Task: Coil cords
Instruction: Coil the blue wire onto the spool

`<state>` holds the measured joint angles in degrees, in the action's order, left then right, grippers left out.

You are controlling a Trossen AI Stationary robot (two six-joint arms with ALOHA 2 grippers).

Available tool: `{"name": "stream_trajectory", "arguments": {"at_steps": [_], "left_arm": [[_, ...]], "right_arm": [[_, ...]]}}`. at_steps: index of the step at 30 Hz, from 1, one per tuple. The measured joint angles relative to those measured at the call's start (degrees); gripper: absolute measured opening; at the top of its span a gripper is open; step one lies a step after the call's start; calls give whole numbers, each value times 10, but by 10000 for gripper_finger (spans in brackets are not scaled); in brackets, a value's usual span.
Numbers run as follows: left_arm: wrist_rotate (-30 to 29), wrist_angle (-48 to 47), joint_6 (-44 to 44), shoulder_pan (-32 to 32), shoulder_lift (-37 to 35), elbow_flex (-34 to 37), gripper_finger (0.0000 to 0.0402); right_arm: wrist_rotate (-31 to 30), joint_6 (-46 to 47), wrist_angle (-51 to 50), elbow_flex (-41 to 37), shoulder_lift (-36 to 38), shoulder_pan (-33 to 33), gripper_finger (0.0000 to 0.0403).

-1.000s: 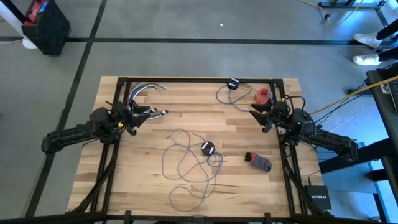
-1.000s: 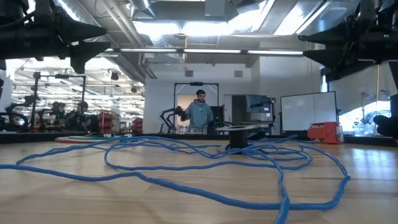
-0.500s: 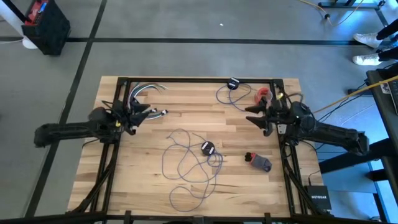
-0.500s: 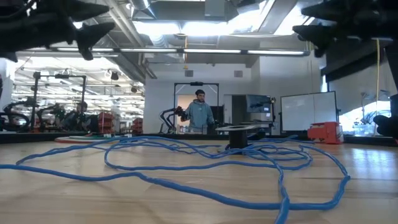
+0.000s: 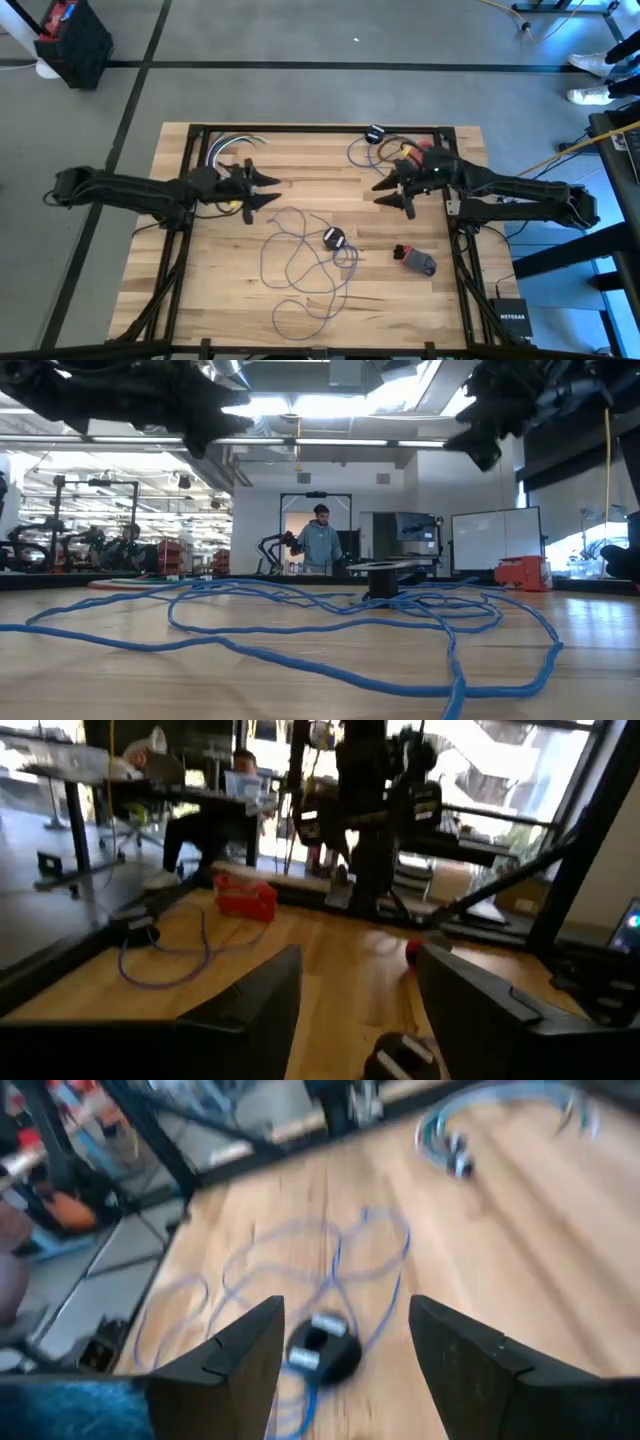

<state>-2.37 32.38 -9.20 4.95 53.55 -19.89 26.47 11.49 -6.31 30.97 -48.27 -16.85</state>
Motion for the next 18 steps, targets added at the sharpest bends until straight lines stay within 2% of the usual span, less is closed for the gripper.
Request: {"name": "stream_trajectory", "arguments": {"at_steps": [4, 9, 11, 15, 18], "left_arm": [[0, 1, 9, 0, 47, -15, 192], [0, 0, 25, 0, 90, -29, 192], [1, 3, 25, 0, 100, -33, 192], [0, 11, 40, 1, 106, -33, 192], [0, 42, 67, 2, 108, -33, 192]], "right_arm": [[-63, -2, -7, -21, -31, 79, 220], [-227, -47, 40, -47, -104, 193, 220], [-273, -72, 48, -49, -138, 225, 220], [-322, -139, 114, -49, -207, 269, 220], [-345, -230, 173, -49, -256, 288, 220]]}}
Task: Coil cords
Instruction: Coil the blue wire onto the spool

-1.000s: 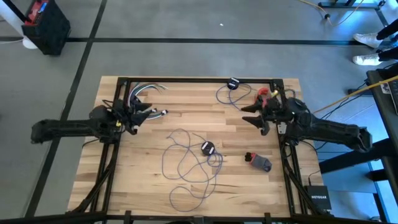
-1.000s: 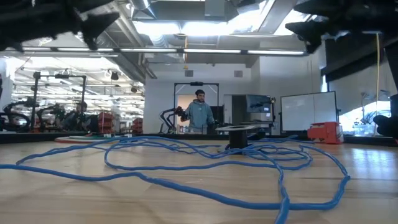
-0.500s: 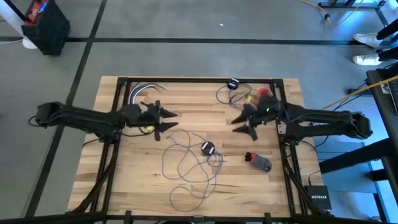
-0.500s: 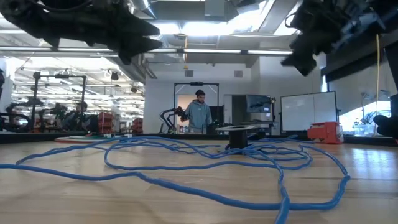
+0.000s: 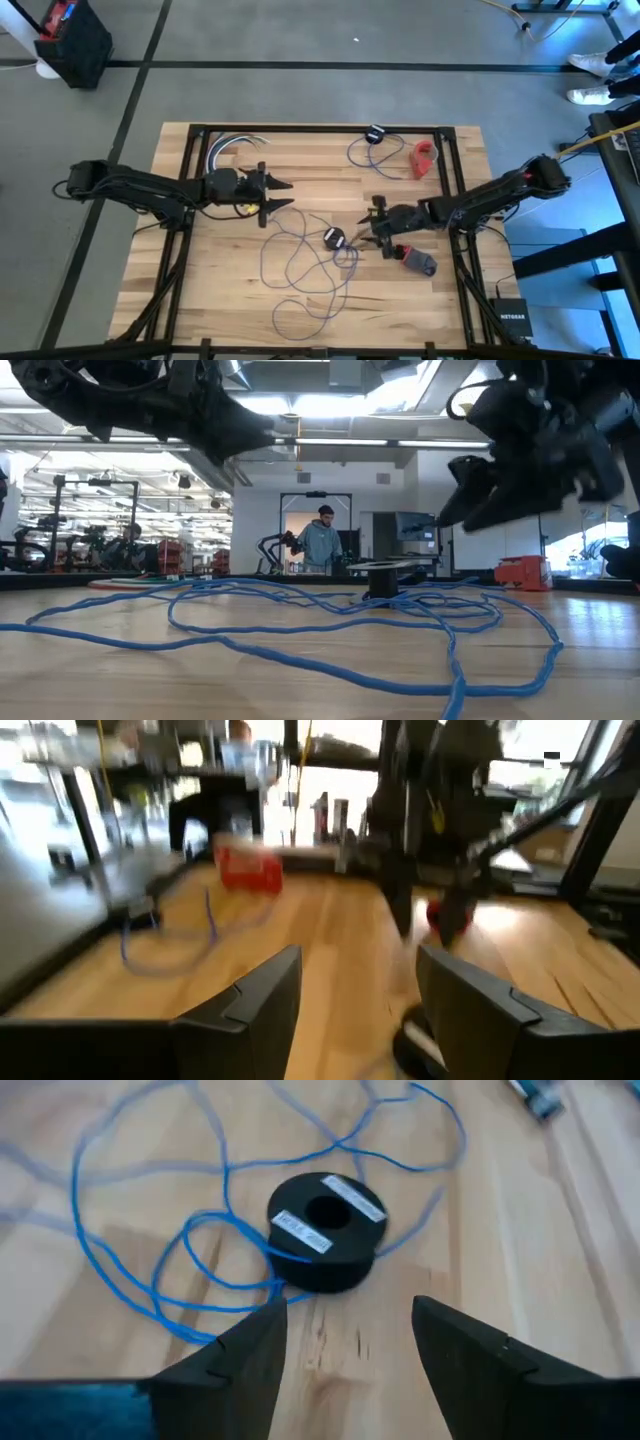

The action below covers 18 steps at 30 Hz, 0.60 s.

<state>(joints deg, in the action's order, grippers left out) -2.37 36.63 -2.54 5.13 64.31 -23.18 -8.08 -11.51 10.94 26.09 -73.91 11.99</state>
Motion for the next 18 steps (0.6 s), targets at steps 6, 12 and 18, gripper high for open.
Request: {"name": "stream_trajectory", "arguments": {"at_steps": [6, 12, 18], "left_arm": [[0, 7, 13, 3, -4, 0, 192], [0, 8, 15, 3, -4, 0, 192], [0, 15, 10, 2, -4, 0, 192]], "right_arm": [[-30, -186, 101, 0, -83, 21, 220], [-30, -351, 176, 1, -148, 28, 220], [-78, -430, 228, 4, -184, 26, 220]]}}
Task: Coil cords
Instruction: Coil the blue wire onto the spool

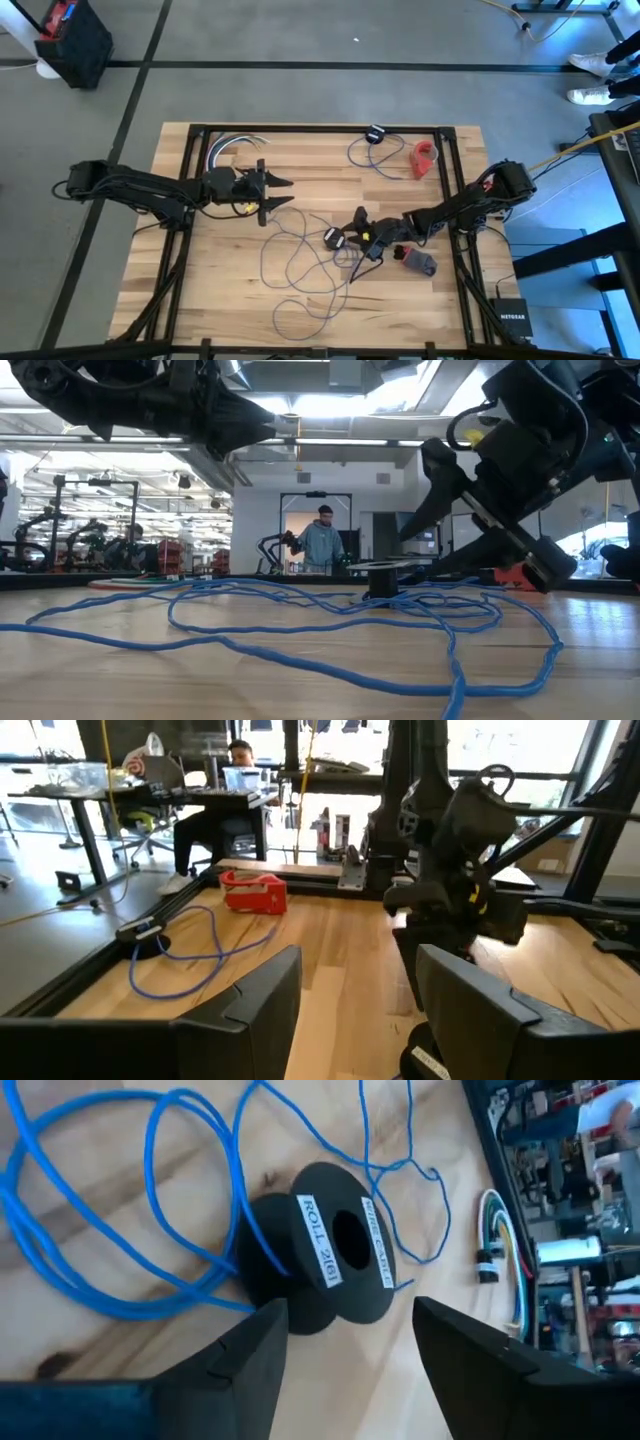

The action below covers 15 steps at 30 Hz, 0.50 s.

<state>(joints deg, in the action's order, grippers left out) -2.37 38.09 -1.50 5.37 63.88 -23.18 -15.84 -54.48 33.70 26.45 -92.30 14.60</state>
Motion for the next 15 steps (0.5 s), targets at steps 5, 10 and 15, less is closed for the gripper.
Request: {"name": "stream_trajectory", "arguments": {"at_steps": [5, 10, 15], "left_arm": [[0, 5, 0, 0, 0, 0, 192], [0, 6, -1, 0, 0, 0, 192], [0, 5, 0, 0, 0, 0, 192]], "right_arm": [[7, -14, -3, 14, -15, -6, 220], [22, -12, -4, 29, -36, -32, 219], [13, 2, -4, 42, -47, -35, 171]]}}
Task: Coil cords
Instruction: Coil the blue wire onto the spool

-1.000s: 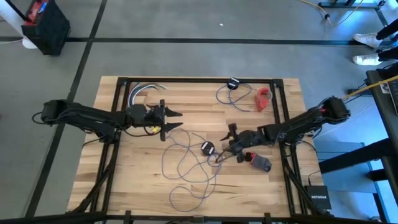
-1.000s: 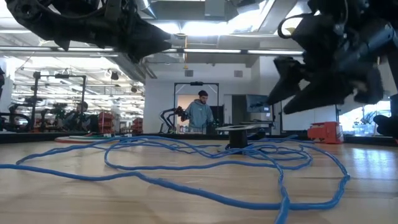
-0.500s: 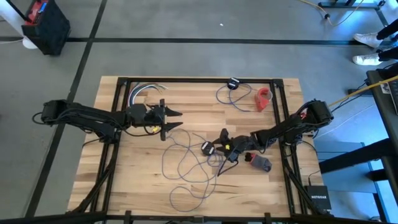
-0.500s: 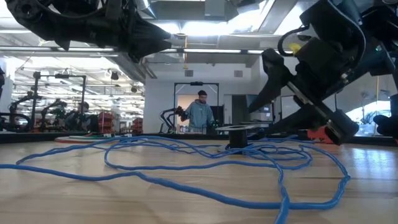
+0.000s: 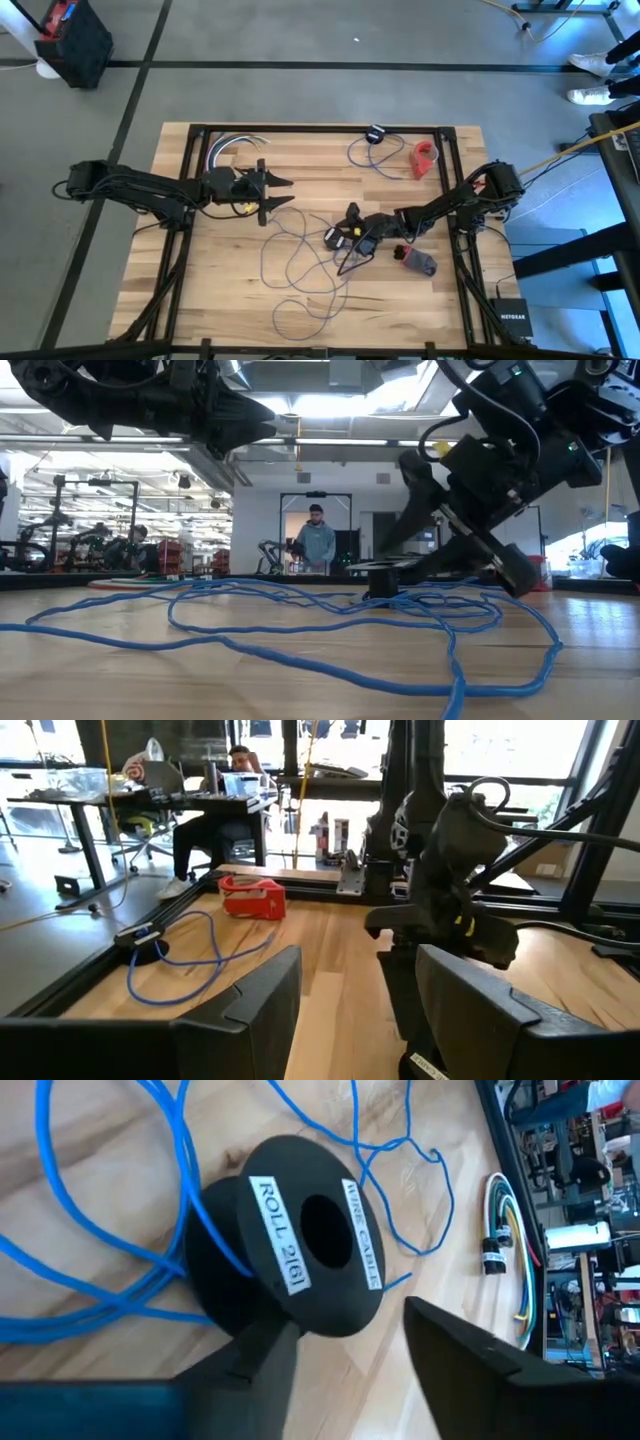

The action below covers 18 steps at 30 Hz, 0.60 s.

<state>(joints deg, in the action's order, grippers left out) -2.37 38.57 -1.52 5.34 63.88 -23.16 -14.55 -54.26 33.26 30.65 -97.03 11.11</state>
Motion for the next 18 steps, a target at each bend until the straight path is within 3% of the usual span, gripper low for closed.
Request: {"name": "stream_trajectory", "arguments": {"at_steps": [8, 18], "left_arm": [[0, 1, 0, 0, 0, 0, 192], [0, 6, -12, 0, 0, 0, 192]], "right_arm": [[-14, 60, -2, 2, 0, 1, 16], [-63, 163, -6, 2, 21, 1, 7]]}}
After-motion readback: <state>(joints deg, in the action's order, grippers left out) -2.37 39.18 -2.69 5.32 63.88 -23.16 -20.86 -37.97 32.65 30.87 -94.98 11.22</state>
